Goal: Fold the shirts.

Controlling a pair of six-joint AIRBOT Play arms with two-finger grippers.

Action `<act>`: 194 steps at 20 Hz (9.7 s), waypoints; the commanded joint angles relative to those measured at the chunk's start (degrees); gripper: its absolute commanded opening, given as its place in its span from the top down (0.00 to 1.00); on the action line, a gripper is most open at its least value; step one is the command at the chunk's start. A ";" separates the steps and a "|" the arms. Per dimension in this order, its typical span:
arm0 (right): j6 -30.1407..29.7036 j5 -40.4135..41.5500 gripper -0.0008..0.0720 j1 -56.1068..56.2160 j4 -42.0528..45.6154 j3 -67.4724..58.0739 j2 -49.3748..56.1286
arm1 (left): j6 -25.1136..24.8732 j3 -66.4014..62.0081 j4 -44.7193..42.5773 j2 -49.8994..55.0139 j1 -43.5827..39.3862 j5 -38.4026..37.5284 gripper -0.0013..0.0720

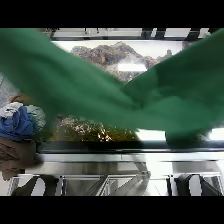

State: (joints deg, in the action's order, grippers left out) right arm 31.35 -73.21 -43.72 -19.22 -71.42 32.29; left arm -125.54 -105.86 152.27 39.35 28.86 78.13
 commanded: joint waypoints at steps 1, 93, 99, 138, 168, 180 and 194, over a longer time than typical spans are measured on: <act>-3.50 11.98 0.97 -0.70 6.36 -7.50 -4.39 | 5.31 -7.08 -4.81 -0.07 4.00 0.52 0.94; 30.77 -4.61 0.35 1.27 71.45 32.81 54.66 | 14.99 81.20 -15.63 26.29 -15.87 -6.97 0.94; 29.46 -7.80 0.61 9.25 70.73 33.03 54.88 | 14.99 81.20 -15.63 26.29 -15.87 -6.97 0.94; 11.87 17.90 0.96 15.61 42.58 18.40 60.33 | 15.65 19.23 -10.23 70.07 -17.86 7.58 0.95; 30.14 1.53 0.96 21.20 59.65 2.54 71.52 | 24.68 8.17 -13.25 62.01 -23.50 17.88 0.95; 29.44 -11.63 0.96 12.50 62.12 -3.80 66.88 | 24.94 2.86 -9.70 81.85 -56.11 -6.25 0.94; 31.56 -25.66 0.96 8.61 62.07 -17.03 66.88 | 25.75 -13.62 1.86 89.07 -61.96 -5.44 0.94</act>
State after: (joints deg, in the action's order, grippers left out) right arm 60.69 -94.56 -34.26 42.89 -84.16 99.22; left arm -94.76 -118.30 148.81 132.42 -34.11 70.46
